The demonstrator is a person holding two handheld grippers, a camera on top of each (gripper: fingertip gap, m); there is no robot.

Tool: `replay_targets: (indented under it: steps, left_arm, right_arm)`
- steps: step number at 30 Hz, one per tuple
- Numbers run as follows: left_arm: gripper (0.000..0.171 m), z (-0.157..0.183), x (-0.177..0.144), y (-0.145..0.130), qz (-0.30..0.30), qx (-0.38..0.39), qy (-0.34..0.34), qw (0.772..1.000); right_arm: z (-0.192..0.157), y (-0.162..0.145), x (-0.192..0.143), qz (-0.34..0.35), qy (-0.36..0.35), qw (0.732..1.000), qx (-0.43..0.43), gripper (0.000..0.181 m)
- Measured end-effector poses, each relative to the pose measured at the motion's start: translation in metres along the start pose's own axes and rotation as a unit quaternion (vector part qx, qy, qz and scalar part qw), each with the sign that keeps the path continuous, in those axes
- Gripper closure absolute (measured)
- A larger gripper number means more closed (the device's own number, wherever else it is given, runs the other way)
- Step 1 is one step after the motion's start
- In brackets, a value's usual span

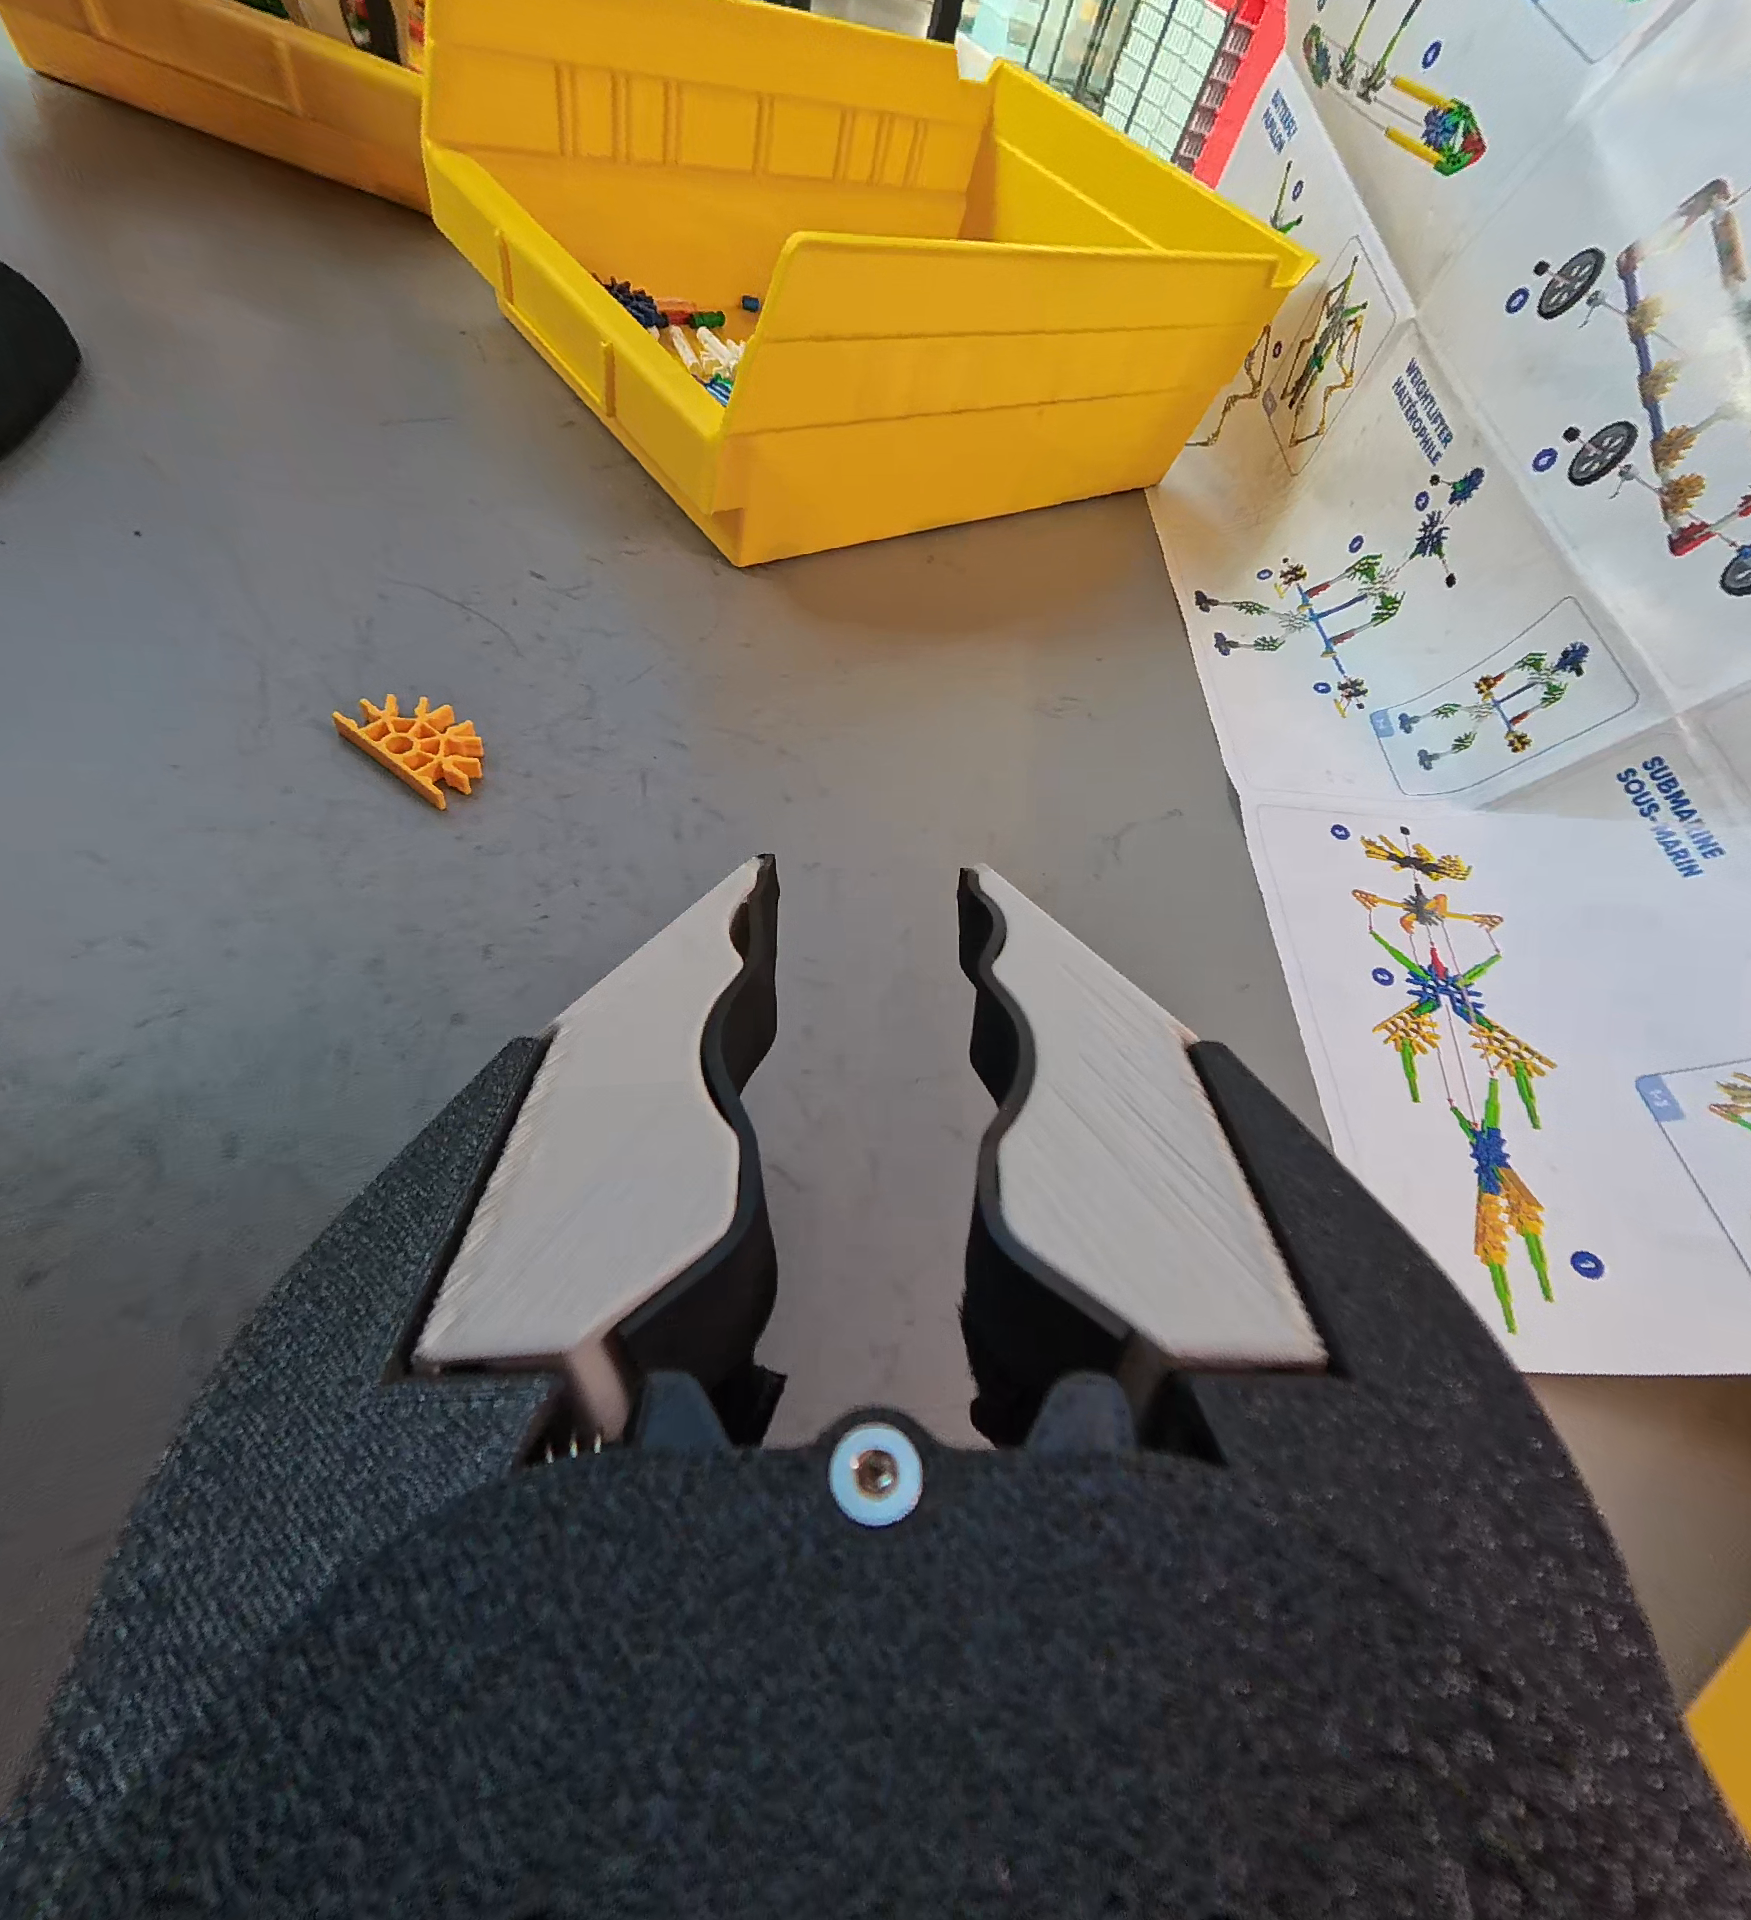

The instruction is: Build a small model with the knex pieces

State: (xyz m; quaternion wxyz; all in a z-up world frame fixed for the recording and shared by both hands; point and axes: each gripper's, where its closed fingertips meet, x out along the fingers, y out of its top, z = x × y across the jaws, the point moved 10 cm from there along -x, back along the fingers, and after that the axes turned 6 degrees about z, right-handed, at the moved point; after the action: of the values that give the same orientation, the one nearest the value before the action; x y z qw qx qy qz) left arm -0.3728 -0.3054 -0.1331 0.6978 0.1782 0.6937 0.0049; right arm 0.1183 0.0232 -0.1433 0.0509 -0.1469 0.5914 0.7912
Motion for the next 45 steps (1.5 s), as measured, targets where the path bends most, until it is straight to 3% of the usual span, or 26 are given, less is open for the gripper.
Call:
replay_targets:
  steps: [5,8,12,20,34,37,38,40,43,45]
  left_arm:
    - [0.156,-0.014,-0.004,-0.006,-0.012,-0.009,0.011,1.0]
    - [0.146,-0.013,-0.006,-0.005,-0.005,-0.015,0.005,1.0]
    - [0.146,-0.016,-0.003,-0.004,-0.005,-0.04,0.005,0.999]
    - [0.16,-0.024,-0.007,-0.011,-0.062,-0.093,-0.018,0.994]
    - [0.153,-0.02,-0.001,-0.001,-0.046,-0.111,0.027,0.992]
    - [0.156,-0.013,-0.003,-0.002,-0.031,-0.111,0.045,0.992]
    - [0.171,-0.01,-0.008,-0.002,-0.019,-0.108,0.069,0.992]
    - [0.171,-0.003,-0.032,0.002,0.033,-0.114,0.113,0.986]
    - [0.171,0.029,-0.076,0.021,0.131,-0.097,0.121,0.979]
    - [0.171,0.052,-0.091,0.034,0.14,-0.061,0.139,0.978]
  right_arm:
    - [-0.003,-0.003,0.006,-0.023,-0.002,1.0,-0.013,0.149]
    - [-0.003,-0.004,0.008,-0.029,-0.001,0.999,-0.014,0.149]
    - [-0.001,-0.004,0.008,-0.029,-0.003,1.0,-0.012,0.149]
    - [0.0,-0.002,0.003,-0.007,-0.005,1.0,-0.009,0.152]
    - [-0.001,-0.002,0.0,-0.001,0.0,1.0,-0.016,0.155]
    - [-0.001,-0.001,-0.002,0.005,-0.001,1.0,-0.016,0.155]
    - [-0.001,-0.001,-0.003,0.008,-0.002,1.0,-0.015,0.155]
    - [0.001,-0.001,-0.007,0.016,-0.002,1.0,-0.006,0.155]
    - [0.004,0.0,-0.012,0.031,-0.003,0.999,0.01,0.155]
    - [0.007,0.001,-0.013,0.035,0.0,0.999,0.021,0.155]
